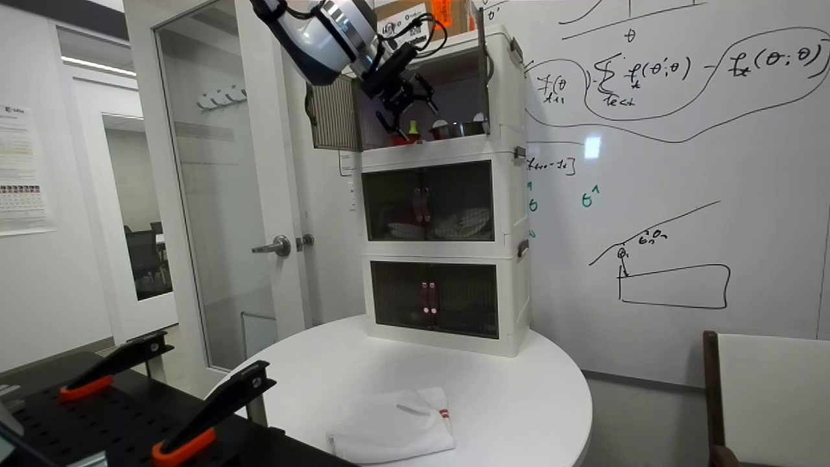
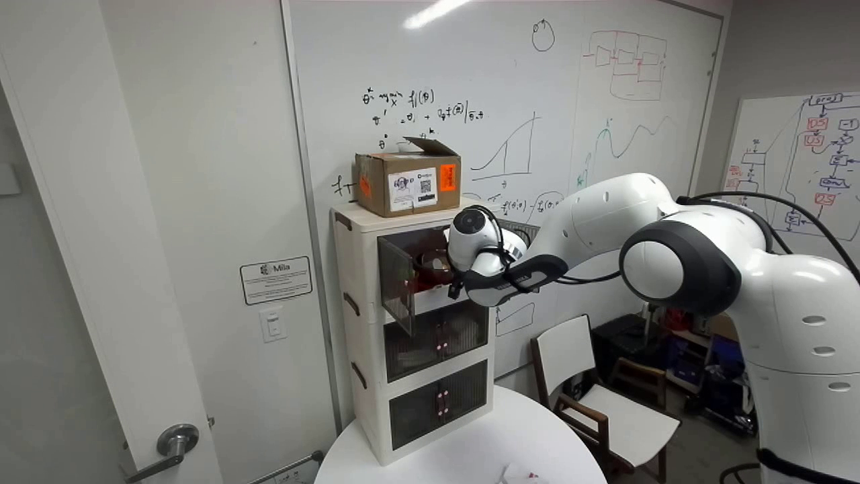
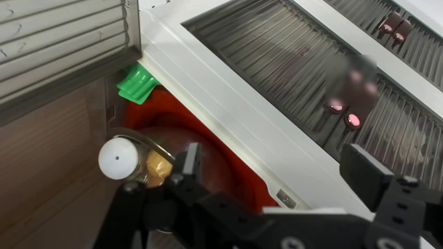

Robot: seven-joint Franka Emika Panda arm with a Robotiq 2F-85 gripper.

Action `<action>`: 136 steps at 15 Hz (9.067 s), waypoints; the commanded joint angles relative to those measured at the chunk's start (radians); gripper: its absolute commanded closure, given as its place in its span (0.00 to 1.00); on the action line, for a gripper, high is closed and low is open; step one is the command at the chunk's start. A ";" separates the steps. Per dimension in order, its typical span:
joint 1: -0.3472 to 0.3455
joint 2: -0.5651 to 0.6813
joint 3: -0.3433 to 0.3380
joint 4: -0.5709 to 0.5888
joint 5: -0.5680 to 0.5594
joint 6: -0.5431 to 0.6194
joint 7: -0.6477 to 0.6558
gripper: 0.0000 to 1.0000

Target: Remove the silver bowl from the open cabinet and put it on the table.

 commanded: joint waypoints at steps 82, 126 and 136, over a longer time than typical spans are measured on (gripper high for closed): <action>-0.067 0.134 0.099 0.339 0.357 -0.153 -0.680 0.97; 0.072 0.004 0.055 -0.347 -0.040 -0.309 0.314 0.97; 0.124 0.350 -0.022 -0.261 -0.144 -0.132 0.451 0.97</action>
